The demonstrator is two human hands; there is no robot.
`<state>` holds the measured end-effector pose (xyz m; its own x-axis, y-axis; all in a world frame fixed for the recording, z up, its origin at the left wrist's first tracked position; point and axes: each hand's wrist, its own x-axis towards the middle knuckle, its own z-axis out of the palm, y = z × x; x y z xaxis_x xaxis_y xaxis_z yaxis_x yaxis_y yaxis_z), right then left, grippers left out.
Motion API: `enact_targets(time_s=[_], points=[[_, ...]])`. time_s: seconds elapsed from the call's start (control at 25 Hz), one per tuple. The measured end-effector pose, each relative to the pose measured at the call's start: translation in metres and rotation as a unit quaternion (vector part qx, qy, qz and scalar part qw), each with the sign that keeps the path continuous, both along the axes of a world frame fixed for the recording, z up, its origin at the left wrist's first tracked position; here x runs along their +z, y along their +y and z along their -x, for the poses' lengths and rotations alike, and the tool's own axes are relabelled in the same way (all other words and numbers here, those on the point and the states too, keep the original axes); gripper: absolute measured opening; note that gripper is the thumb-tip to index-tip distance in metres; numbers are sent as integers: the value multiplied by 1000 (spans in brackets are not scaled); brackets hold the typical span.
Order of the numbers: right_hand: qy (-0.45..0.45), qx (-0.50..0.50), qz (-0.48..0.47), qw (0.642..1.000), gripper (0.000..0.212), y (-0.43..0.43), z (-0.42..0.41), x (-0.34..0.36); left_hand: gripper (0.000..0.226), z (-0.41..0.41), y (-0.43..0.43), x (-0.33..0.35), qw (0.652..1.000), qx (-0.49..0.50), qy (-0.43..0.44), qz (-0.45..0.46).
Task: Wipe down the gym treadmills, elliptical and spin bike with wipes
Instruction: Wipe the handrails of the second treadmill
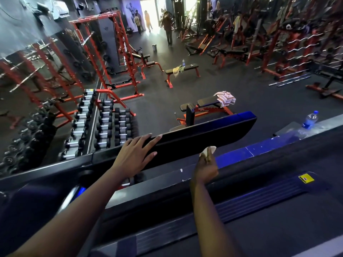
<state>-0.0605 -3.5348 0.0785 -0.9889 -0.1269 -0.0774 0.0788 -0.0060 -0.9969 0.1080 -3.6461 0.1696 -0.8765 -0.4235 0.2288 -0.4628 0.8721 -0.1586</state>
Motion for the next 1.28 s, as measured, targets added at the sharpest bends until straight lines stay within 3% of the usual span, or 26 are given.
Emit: enact_targets(time_s=[0.12, 0.28, 0.44, 0.56, 0.72, 0.8, 0.96, 1.12, 1.2, 1.28], points=[[-38, -49, 38, 997, 30, -12, -49, 0, 55, 1, 0, -1, 1000, 2, 10, 1], [-29, 85, 50, 995, 32, -13, -106, -1, 54, 1, 2, -1, 1000, 4, 15, 2], [101, 34, 42, 993, 32, 13, -81, 15, 54, -3, 2, 2, 1000, -9, 17, 3], [107, -34, 45, 993, 34, 18, -40, 38, 57, -12, 1, 0, 1000, -3, 14, -21], [85, -42, 39, 995, 30, -7, -38, 47, 61, -44, -1, -2, 999, 35, 18, -22], [100, -19, 37, 994, 29, -13, -55, 47, 61, -59, -3, -2, 998, 54, 23, -18], [229, 45, 4, 972, 24, -21, -111, 39, 60, -70, -4, -3, 998, 65, 20, -6], [231, 176, 20, 957, 22, -21, -141, 27, 59, -71, -5, -6, 997, 70, 22, -3], [264, 161, 9, 951, 21, -9, -128, 29, 59, -70, -5, -6, 997, 71, 24, 5], [289, 78, -2, 954, 17, 5, -96, 33, 58, -69, -5, -7, 997, 71, 28, 10]])
